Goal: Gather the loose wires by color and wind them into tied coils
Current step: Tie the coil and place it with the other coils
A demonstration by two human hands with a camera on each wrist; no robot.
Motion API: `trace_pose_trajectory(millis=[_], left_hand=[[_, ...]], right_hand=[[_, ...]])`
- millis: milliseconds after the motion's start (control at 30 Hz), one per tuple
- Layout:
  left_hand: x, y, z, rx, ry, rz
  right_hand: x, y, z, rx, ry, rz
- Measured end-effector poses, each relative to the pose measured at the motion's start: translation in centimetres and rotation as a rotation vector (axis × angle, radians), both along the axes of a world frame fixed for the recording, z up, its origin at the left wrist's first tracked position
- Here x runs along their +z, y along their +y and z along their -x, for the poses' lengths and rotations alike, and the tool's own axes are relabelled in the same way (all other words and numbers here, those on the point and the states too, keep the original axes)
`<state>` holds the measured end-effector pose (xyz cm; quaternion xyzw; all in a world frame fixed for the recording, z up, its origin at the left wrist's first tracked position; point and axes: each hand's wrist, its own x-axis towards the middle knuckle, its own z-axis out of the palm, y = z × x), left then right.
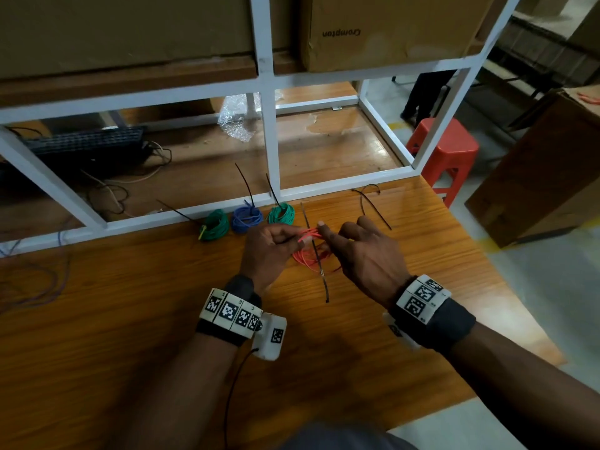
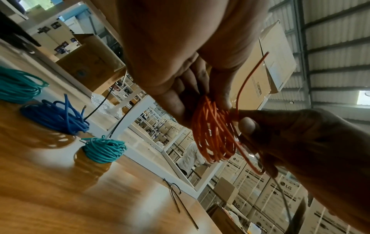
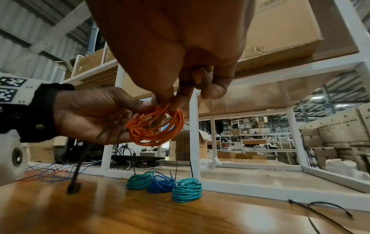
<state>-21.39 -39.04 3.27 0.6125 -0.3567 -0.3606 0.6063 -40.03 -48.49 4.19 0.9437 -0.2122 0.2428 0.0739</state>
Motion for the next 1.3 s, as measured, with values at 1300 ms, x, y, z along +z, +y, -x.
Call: trace_pose_trajectory(millis=[1300], left_hand=[[1.6, 0.5, -0.5, -0.215, 0.141, -0.164]], right_hand=[[3.3, -2.5, -1.4, 0.06, -0.053, -0.839]])
